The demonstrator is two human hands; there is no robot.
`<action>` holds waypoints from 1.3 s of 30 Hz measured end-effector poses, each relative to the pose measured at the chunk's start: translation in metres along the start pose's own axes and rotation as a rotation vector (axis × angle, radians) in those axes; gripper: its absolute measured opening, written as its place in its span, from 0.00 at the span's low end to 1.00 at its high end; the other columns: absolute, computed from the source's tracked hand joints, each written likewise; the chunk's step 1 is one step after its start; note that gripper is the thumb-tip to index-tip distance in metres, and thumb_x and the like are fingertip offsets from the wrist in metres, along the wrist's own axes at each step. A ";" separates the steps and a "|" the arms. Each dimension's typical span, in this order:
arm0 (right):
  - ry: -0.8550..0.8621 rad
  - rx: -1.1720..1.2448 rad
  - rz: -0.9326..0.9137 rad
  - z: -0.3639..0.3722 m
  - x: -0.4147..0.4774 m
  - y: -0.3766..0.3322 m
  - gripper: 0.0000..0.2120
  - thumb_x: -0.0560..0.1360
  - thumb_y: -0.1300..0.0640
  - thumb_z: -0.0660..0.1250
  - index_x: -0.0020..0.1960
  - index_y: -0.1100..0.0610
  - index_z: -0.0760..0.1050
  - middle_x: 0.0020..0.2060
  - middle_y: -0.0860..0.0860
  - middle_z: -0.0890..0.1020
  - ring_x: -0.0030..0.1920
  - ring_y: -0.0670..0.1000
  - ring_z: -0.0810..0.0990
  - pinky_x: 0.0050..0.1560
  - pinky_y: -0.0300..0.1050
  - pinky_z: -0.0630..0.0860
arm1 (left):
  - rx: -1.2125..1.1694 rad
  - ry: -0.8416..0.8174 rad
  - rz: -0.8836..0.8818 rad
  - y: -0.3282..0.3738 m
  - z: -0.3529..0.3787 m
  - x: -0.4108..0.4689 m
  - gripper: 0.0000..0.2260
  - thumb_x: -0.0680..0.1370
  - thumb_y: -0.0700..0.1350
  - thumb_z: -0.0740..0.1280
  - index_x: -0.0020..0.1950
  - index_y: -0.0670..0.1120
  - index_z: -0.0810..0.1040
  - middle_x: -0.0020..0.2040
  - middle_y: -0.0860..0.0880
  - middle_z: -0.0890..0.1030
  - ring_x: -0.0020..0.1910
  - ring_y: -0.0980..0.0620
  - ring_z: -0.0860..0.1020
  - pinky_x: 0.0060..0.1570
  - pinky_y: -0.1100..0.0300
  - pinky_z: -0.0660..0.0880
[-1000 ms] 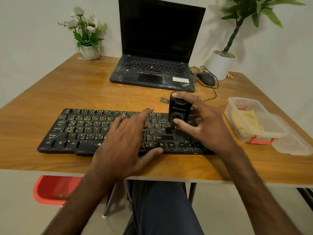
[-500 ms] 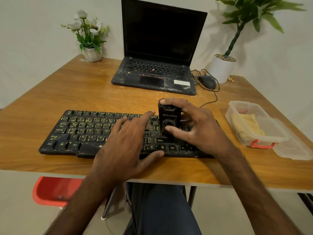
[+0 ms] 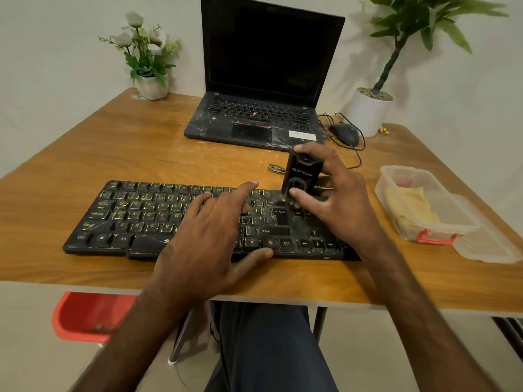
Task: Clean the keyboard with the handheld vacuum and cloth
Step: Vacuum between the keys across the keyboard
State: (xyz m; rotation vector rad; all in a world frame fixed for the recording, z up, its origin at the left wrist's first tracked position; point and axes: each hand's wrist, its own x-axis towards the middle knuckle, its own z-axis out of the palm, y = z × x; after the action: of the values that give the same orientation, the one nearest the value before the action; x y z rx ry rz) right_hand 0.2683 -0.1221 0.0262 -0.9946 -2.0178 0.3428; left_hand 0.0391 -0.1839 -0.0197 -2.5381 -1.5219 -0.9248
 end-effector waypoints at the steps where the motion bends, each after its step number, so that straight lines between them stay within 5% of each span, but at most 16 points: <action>1: -0.018 0.047 0.002 0.000 -0.002 -0.002 0.30 0.72 0.61 0.76 0.70 0.50 0.68 0.61 0.37 0.73 0.59 0.39 0.78 0.47 0.39 0.83 | 0.003 0.003 -0.001 0.000 0.000 0.000 0.42 0.75 0.71 0.59 0.79 0.46 0.54 0.61 0.47 0.79 0.60 0.49 0.77 0.70 0.39 0.68; 5: -0.244 0.435 0.043 0.000 -0.019 -0.016 0.30 0.70 0.65 0.77 0.66 0.46 0.70 0.61 0.45 0.75 0.59 0.52 0.81 0.45 0.47 0.84 | 0.011 0.004 0.001 -0.003 0.002 0.000 0.42 0.75 0.71 0.59 0.80 0.45 0.54 0.62 0.47 0.78 0.61 0.49 0.77 0.70 0.40 0.68; 11: -0.095 -0.043 -0.057 0.004 0.003 -0.009 0.31 0.73 0.58 0.75 0.71 0.47 0.66 0.63 0.48 0.77 0.58 0.46 0.80 0.46 0.46 0.84 | -0.014 0.014 0.001 -0.001 0.000 -0.001 0.42 0.75 0.70 0.60 0.79 0.46 0.54 0.62 0.47 0.78 0.60 0.49 0.76 0.69 0.40 0.69; 17: -0.286 0.346 -0.012 -0.001 -0.004 -0.017 0.31 0.70 0.64 0.78 0.67 0.50 0.70 0.61 0.43 0.76 0.57 0.52 0.82 0.45 0.45 0.83 | 0.005 0.021 0.002 -0.003 0.002 -0.001 0.43 0.75 0.70 0.61 0.80 0.45 0.54 0.63 0.47 0.77 0.60 0.49 0.77 0.70 0.41 0.69; 23: -0.084 0.025 -0.040 0.008 0.012 -0.004 0.31 0.72 0.60 0.76 0.71 0.51 0.68 0.61 0.47 0.78 0.57 0.45 0.81 0.49 0.43 0.83 | -0.013 0.029 0.009 -0.002 0.001 0.000 0.43 0.75 0.70 0.60 0.79 0.45 0.54 0.62 0.47 0.77 0.59 0.50 0.76 0.70 0.44 0.68; 31: -0.260 0.270 -0.051 -0.005 -0.008 -0.019 0.30 0.70 0.64 0.78 0.68 0.52 0.70 0.62 0.44 0.76 0.58 0.49 0.81 0.47 0.43 0.83 | 0.000 0.031 0.004 -0.003 0.003 -0.001 0.43 0.74 0.71 0.61 0.80 0.45 0.55 0.61 0.48 0.77 0.58 0.50 0.76 0.69 0.42 0.69; 35: -0.101 0.030 -0.019 -0.004 -0.001 -0.010 0.31 0.71 0.59 0.77 0.70 0.50 0.69 0.61 0.41 0.76 0.56 0.44 0.81 0.45 0.44 0.84 | 0.007 0.021 0.006 -0.003 0.002 -0.001 0.44 0.74 0.71 0.60 0.80 0.45 0.54 0.61 0.48 0.77 0.58 0.50 0.76 0.71 0.44 0.68; 39: -0.213 0.244 0.012 -0.012 -0.019 -0.021 0.31 0.70 0.62 0.78 0.67 0.49 0.70 0.60 0.40 0.76 0.57 0.48 0.81 0.43 0.45 0.84 | 0.018 0.030 0.005 -0.004 0.003 -0.001 0.44 0.75 0.71 0.60 0.80 0.45 0.54 0.61 0.47 0.77 0.58 0.49 0.77 0.69 0.41 0.69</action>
State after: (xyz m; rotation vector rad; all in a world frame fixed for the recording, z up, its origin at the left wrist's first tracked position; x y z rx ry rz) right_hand 0.2726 -0.1516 0.0343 -0.8461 -2.0977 0.7091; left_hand 0.0370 -0.1819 -0.0240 -2.5032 -1.5080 -0.9397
